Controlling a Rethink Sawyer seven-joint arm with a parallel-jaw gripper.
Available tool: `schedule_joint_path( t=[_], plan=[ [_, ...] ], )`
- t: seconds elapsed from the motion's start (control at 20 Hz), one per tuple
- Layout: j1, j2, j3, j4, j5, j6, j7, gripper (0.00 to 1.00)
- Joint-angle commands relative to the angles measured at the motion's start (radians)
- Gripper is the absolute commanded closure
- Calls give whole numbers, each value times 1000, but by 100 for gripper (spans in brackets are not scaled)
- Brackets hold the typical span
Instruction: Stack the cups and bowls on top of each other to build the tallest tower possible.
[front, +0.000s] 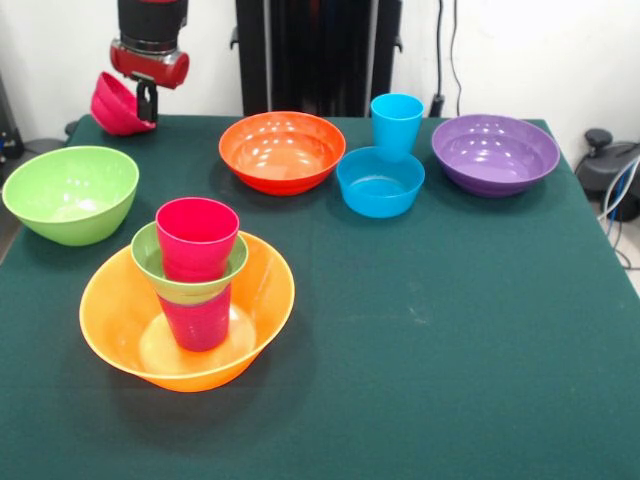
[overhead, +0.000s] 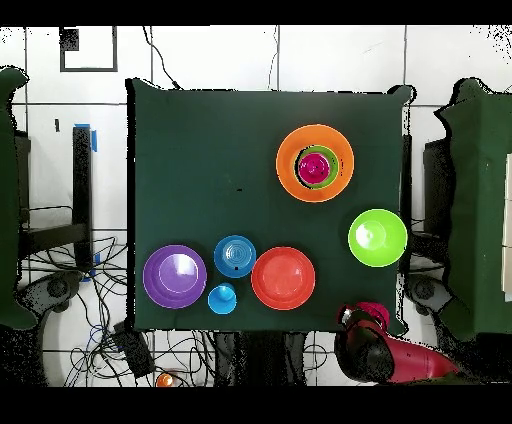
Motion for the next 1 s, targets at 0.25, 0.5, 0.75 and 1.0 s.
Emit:
schedule_joint_path(
  t=[0.25, 0.5, 0.75, 1.0],
  plan=[
    [40, 17, 70, -77, -12, 75, 43, 100],
    [42, 22, 65, -81, -9, 49, 55, 100],
    [25, 17, 78, -76, -7, 50, 58, 100],
    [28, 18, 68, -75, 8, 54, 70, 0]
  ],
)
